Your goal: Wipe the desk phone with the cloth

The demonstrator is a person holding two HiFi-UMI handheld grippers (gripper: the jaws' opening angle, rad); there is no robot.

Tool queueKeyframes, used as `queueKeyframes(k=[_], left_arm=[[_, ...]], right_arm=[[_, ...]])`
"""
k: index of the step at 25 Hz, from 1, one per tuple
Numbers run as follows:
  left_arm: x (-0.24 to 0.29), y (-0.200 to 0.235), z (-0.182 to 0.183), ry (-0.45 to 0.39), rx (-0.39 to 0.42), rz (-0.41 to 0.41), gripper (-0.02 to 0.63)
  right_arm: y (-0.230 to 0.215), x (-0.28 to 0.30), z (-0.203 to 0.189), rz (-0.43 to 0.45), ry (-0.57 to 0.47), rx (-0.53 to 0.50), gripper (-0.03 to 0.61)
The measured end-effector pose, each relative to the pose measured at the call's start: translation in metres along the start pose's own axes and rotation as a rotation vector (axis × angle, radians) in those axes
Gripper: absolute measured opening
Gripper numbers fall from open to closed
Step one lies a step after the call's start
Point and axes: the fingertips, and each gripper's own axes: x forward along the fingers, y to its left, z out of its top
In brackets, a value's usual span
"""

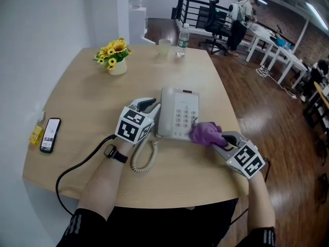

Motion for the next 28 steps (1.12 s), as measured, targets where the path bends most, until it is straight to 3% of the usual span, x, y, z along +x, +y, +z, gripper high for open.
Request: queueKeyframes(k=[4, 8, 11, 14, 18, 23, 28], left_arm=[[0.000, 0.001, 0.001, 0.000, 0.000, 0.001, 0.064], [0.000, 0.000, 0.000, 0.000, 0.000, 0.000, 0.064], [0.000, 0.000, 0.000, 0.001, -0.002, -0.001, 0.064], [0.000, 0.001, 0.000, 0.002, -0.003, 0.002, 0.064], [0.000, 0.000, 0.000, 0.002, 0.001, 0.000, 0.064], [0.001, -0.001, 0.000, 0.003, -0.001, -0.002, 0.064], [0.001, 0.000, 0.000, 0.003, 0.001, -0.003, 0.064]], right_arm=[[-0.023, -0.016, 0.027, -0.037, -0.148, 0.101, 0.118], [-0.056, -0.025, 0.052, -0.088, -0.313, 0.268, 0.118], [-0.082, -0.016, 0.063, -0.095, -0.372, 0.372, 0.118], [-0.107, 0.012, 0.072, -0.096, -0.333, 0.372, 0.118], [-0.121, 0.058, 0.079, -0.090, -0.191, 0.301, 0.118], [-0.094, 0.095, 0.075, -0.022, -0.044, 0.201, 0.120], [-0.049, 0.084, 0.070, 0.072, -0.039, 0.144, 0.120]])
